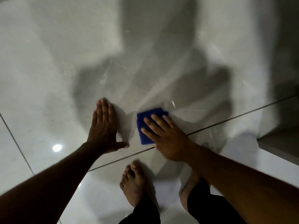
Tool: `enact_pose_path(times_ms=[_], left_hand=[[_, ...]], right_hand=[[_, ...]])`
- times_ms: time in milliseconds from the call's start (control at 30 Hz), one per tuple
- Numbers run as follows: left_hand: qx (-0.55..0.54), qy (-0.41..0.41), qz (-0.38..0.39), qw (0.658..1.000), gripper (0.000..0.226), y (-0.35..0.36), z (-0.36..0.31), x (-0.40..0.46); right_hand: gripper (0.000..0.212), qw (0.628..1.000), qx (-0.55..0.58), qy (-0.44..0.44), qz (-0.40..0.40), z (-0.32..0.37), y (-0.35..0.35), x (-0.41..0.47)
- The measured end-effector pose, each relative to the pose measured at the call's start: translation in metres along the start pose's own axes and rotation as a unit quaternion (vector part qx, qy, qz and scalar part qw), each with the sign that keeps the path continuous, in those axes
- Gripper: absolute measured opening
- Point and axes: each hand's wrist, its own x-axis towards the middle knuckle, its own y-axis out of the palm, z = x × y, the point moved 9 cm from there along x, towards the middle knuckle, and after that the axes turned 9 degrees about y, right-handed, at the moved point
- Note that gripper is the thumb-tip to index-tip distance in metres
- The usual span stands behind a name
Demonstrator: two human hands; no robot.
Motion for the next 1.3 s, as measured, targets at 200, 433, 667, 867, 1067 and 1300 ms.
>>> enact_pose_path(times_ms=[200, 433, 667, 867, 1067, 1300], left_hand=[[0.009, 0.001, -0.004, 1.000, 0.166, -0.003, -0.003, 0.000], [0.018, -0.008, -0.010, 1.000, 0.166, -0.001, -0.001, -0.001], [0.032, -0.049, -0.031, 0.998, 0.158, 0.000, -0.006, -0.017], [0.063, -0.018, -0.031, 0.997, 0.161, -0.006, -0.024, -0.007], [0.005, -0.032, -0.041, 0.999, 0.133, -0.013, -0.074, -0.003], [-0.286, -0.241, -0.054, 0.926, 0.029, 0.000, -0.098, 0.013]], right_hand=[[0.079, 0.947, -0.004, 0.320, -0.021, -0.178, -0.026, -0.032], [0.089, 0.998, 0.005, 0.056, -0.014, -0.005, -0.007, 0.043], [0.091, 0.975, -0.009, 0.220, 0.008, -0.132, -0.012, -0.047], [0.084, 0.978, 0.041, 0.195, 0.063, -0.044, -0.009, 0.014], [0.083, 0.959, 0.176, 0.215, 0.055, -0.057, -0.033, 0.005], [0.052, 0.803, 0.341, 0.487, 0.043, -0.097, -0.029, 0.004]])
